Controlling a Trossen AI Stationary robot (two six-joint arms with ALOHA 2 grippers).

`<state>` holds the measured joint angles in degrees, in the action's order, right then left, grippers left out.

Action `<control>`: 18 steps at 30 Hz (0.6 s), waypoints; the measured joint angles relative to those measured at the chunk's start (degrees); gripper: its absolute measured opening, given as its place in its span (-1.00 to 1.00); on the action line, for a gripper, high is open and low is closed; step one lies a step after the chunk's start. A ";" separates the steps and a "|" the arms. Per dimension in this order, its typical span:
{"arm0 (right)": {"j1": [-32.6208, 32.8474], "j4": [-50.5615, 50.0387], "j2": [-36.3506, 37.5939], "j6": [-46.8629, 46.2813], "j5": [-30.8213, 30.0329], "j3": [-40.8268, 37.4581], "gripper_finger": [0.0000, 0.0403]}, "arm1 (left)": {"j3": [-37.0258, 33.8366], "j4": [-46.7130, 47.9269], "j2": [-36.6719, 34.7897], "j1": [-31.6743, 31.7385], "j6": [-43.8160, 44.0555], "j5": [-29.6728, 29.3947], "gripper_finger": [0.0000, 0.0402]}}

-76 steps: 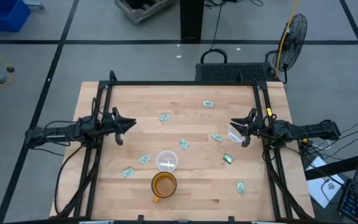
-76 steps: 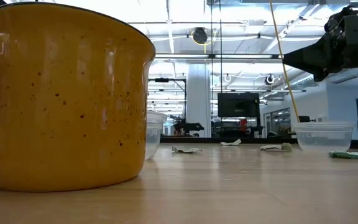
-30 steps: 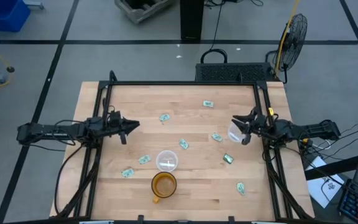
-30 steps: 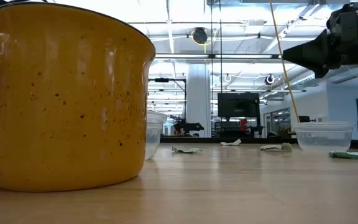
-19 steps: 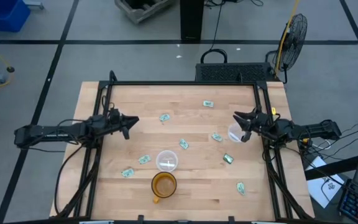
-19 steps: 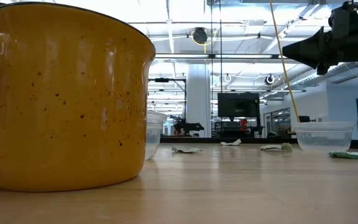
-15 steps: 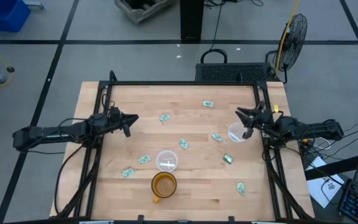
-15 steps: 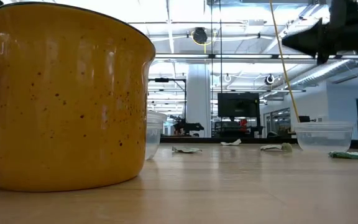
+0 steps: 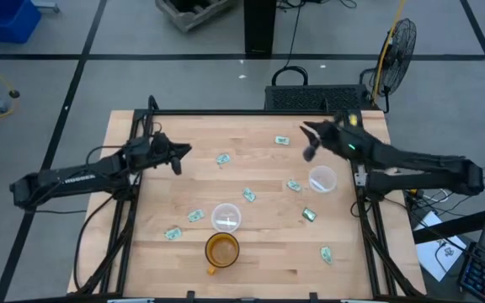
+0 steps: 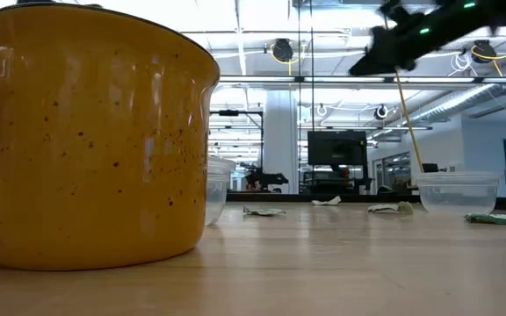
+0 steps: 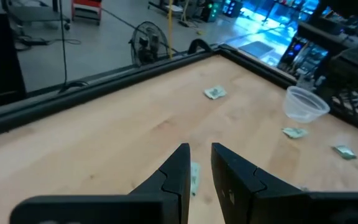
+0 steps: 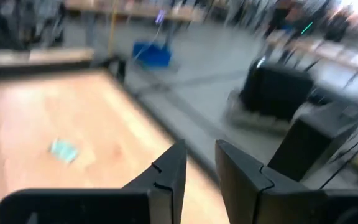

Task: Pick and place items into bin
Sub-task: Put the stevia packet into the right transparent bin

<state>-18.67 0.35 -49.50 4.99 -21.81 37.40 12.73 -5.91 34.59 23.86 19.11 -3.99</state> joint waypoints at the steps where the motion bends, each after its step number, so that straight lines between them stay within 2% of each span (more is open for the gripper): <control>1: -2.48 -1.19 -3.27 -0.02 3.83 1.52 -0.62 | 0.79 0.06 1.01 0.15 0.00 0.01 -0.65; 3: -7.34 -2.26 -9.89 0.43 9.93 3.84 -0.62 | 1.83 0.10 2.80 0.22 0.04 0.02 -0.65; 8: -17.46 -1.97 -23.84 -4.38 15.93 6.81 -0.62 | 2.47 0.37 6.14 0.11 0.75 0.46 -0.65; 13: -22.07 -2.07 -33.00 -9.55 17.35 6.85 -0.62 | 2.47 1.62 8.68 0.07 0.90 2.61 -0.65; 18: -22.51 -1.79 -36.98 -12.09 17.57 6.85 -0.62 | 2.47 1.62 10.34 0.06 0.18 1.20 -0.65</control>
<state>-41.18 -1.44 -86.48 -7.09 -4.24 44.25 15.20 -4.29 44.93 23.92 19.30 -2.79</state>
